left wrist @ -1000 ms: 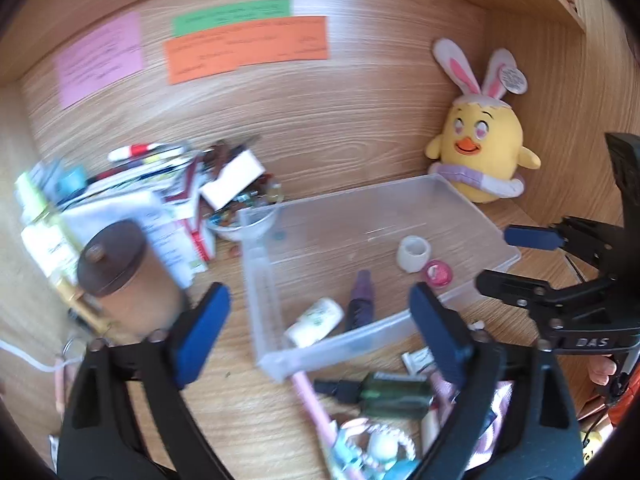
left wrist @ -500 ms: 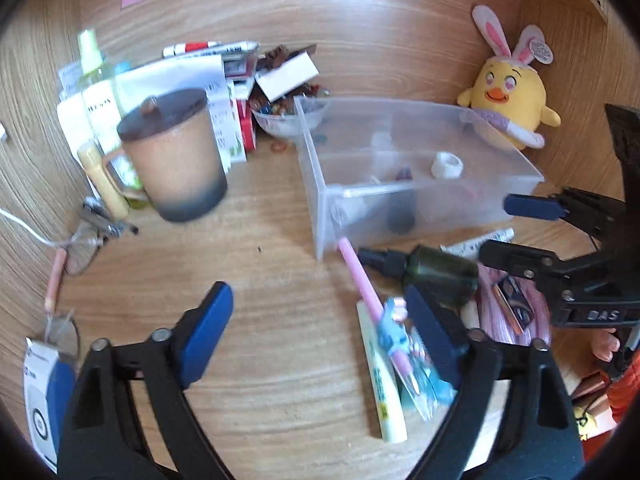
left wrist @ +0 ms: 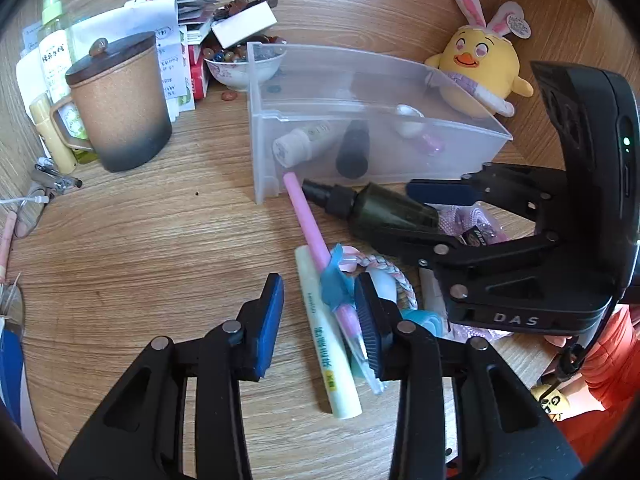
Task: Organize objects
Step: 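Grasp the pink pen with the left tool while the right tool grasps the green glass bottle, then carry both items into the clear box and open both tools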
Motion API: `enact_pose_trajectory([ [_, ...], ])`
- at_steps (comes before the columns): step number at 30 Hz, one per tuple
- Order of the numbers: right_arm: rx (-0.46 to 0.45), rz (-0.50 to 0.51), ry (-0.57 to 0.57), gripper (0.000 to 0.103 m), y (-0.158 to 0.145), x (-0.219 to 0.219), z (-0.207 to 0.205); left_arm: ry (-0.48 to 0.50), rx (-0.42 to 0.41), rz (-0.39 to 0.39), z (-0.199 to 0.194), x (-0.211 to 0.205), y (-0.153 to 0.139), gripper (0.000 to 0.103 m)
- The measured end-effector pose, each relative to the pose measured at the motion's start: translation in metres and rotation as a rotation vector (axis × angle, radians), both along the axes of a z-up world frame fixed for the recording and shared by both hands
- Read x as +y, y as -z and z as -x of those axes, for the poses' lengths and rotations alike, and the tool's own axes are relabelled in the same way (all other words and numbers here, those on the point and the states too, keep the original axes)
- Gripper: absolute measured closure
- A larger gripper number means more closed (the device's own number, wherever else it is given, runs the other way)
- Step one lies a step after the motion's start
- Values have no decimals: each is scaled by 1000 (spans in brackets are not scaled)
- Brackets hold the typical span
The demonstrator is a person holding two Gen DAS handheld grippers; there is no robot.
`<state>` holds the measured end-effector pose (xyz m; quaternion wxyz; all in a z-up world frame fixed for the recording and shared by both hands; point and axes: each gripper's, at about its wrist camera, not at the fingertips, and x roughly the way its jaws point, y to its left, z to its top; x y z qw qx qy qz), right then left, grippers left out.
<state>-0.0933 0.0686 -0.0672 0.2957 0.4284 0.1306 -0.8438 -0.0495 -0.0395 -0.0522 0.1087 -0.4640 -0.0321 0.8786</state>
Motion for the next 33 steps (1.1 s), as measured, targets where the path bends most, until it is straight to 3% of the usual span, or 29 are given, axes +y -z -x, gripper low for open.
enact_pose_trajectory([
  [1, -3, -2, -3, 58, 1, -2, 1, 4, -5, -5, 0, 1, 1, 67],
  [5, 0, 10, -22, 62, 5, -7, 0, 8, -10, 2, 0, 6, 4, 67],
  [10, 75, -11, -33, 65, -3, -9, -14, 7, -12, 9, 2, 8, 6, 70],
  [16, 124, 14, -14, 65, -21, 7, -25, -4, -5, 33, 2, 6, 8, 76],
  [22, 149, 48, 19, 65, -33, 27, -34, -5, 10, 49, -2, 2, 4, 88],
  [33, 157, 112, 63, 65, -45, 53, -42, -14, 46, 37, -5, 1, -12, 88],
])
